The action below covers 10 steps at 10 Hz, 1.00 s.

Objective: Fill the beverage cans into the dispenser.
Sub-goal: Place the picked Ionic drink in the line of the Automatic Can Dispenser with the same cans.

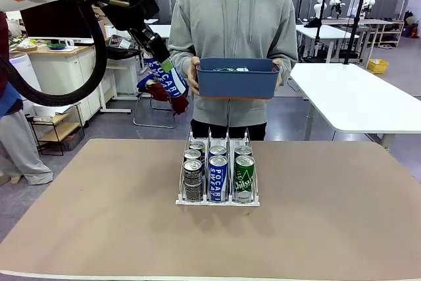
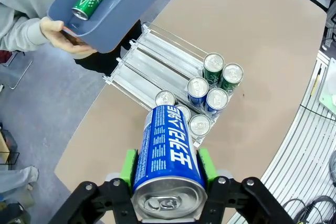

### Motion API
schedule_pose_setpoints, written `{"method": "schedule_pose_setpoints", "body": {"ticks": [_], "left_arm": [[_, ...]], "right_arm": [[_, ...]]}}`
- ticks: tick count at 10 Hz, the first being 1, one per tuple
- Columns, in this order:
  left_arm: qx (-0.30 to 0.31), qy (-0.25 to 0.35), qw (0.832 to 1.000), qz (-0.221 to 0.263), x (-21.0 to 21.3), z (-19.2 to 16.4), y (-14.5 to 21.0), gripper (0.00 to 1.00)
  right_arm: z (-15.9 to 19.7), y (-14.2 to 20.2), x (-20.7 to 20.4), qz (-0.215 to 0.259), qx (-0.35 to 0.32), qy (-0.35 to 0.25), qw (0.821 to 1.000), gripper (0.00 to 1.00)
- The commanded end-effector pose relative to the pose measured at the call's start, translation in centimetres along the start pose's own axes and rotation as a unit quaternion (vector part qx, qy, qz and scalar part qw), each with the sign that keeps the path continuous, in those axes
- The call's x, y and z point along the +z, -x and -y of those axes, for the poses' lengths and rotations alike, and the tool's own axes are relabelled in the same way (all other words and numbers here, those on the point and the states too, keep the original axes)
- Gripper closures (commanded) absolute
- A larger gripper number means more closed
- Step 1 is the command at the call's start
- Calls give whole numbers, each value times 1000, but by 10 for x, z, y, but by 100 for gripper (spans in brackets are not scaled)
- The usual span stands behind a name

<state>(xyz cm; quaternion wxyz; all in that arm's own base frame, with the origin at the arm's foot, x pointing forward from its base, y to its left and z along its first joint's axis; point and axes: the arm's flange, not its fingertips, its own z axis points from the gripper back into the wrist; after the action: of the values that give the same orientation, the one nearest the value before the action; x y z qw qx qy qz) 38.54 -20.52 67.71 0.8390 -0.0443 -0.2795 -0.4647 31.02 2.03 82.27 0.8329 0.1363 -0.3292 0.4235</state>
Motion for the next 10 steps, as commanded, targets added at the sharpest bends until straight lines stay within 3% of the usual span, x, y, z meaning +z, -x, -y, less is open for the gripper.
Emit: {"method": "schedule_pose_setpoints", "body": {"ticks": [1, 4, 6, 7, 8, 9, 10], "left_arm": [[-47, -13, 999, -14, -5, 26, -5, 43], [-119, 45, 992, 17, -11, 83, -8, 43], [-170, 9, 985, 2, -25, 118, -3, 43], [-199, 3, 980, -11, -34, 132, -1, 62], [-225, -6, 974, -12, -45, 146, 0, 62], [-239, -9, 971, -6, -63, 157, -3, 82], [-238, -13, 971, -23, -76, 160, -2, 82]], "right_arm": [[-3, 3, -3, 11, 0, -7, 1000, 0], [-3, 3, -3, 11, 0, -7, 1000, 0], [-3, 3, -3, 11, 0, -7, 1000, 0], [-3, 3, -3, 11, 0, -7, 1000, 0], [-3, 3, -3, 11, 0, -7, 1000, 0], [-3, 3, -3, 11, 0, -7, 1000, 0], [-3, 3, -3, 11, 0, -7, 1000, 0]]}}
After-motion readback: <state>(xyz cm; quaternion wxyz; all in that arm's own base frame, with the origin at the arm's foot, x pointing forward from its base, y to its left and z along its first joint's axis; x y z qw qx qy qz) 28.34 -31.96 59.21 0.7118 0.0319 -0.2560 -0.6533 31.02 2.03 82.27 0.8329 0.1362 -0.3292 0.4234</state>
